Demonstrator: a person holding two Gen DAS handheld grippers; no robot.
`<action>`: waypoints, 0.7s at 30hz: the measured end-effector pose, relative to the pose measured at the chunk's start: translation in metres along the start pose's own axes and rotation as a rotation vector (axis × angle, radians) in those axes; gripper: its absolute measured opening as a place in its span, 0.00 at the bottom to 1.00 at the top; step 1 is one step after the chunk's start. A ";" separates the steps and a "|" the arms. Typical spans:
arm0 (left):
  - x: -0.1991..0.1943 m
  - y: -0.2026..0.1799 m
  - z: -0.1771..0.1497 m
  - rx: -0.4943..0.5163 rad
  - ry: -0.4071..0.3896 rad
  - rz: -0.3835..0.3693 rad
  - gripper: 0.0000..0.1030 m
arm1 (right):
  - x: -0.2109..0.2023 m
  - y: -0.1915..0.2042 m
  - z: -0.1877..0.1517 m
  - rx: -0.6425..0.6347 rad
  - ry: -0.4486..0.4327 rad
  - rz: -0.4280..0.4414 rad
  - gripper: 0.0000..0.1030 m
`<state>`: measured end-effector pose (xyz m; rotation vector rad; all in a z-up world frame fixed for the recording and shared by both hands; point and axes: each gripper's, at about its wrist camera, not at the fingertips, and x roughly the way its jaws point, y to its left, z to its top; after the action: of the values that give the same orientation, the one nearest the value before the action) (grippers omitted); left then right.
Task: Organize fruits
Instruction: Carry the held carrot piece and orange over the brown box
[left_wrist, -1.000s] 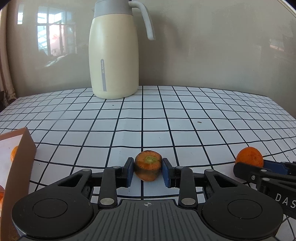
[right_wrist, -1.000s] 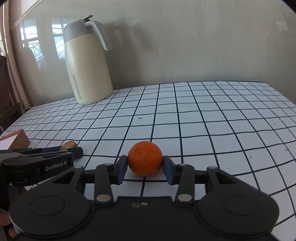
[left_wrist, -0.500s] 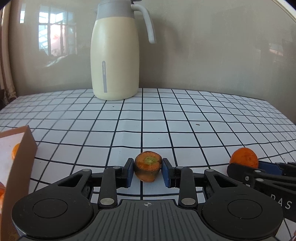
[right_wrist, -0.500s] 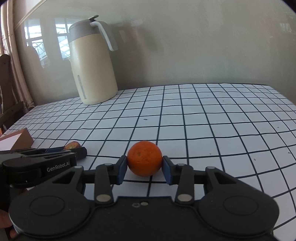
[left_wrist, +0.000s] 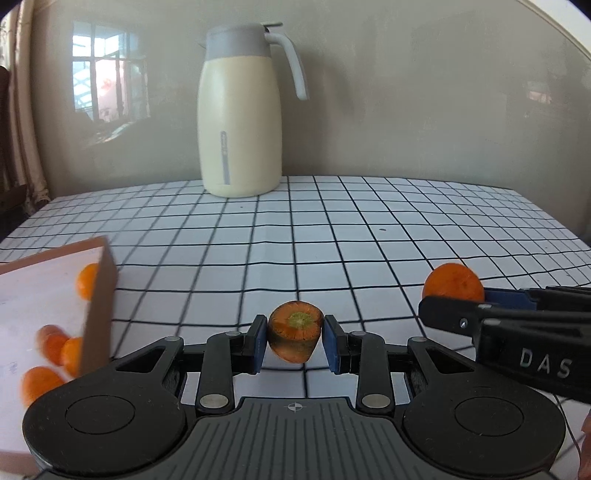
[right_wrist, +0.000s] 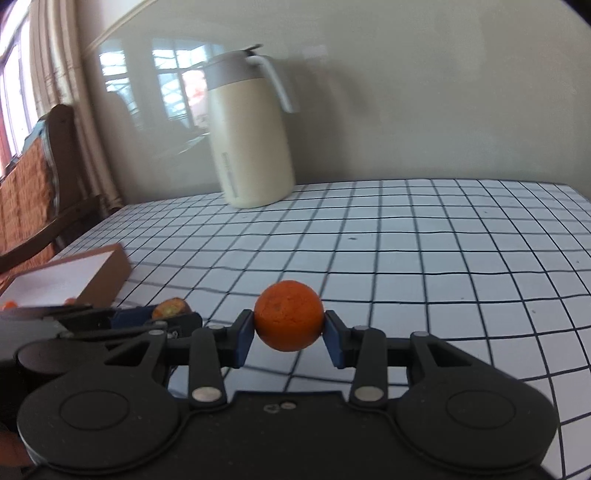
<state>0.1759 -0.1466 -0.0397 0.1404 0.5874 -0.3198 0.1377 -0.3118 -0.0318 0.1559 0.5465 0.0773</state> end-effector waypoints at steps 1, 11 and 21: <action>-0.005 0.003 -0.001 0.001 -0.002 0.004 0.31 | -0.001 0.003 0.000 -0.008 -0.001 0.008 0.31; -0.051 0.036 -0.009 -0.022 -0.047 0.062 0.31 | -0.011 0.041 0.003 -0.060 -0.022 0.091 0.31; -0.090 0.093 -0.017 -0.112 -0.093 0.173 0.31 | -0.007 0.101 0.009 -0.131 -0.045 0.208 0.31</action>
<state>0.1277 -0.0321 0.0004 0.0672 0.4958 -0.1240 0.1333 -0.2146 -0.0035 0.0860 0.4770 0.3111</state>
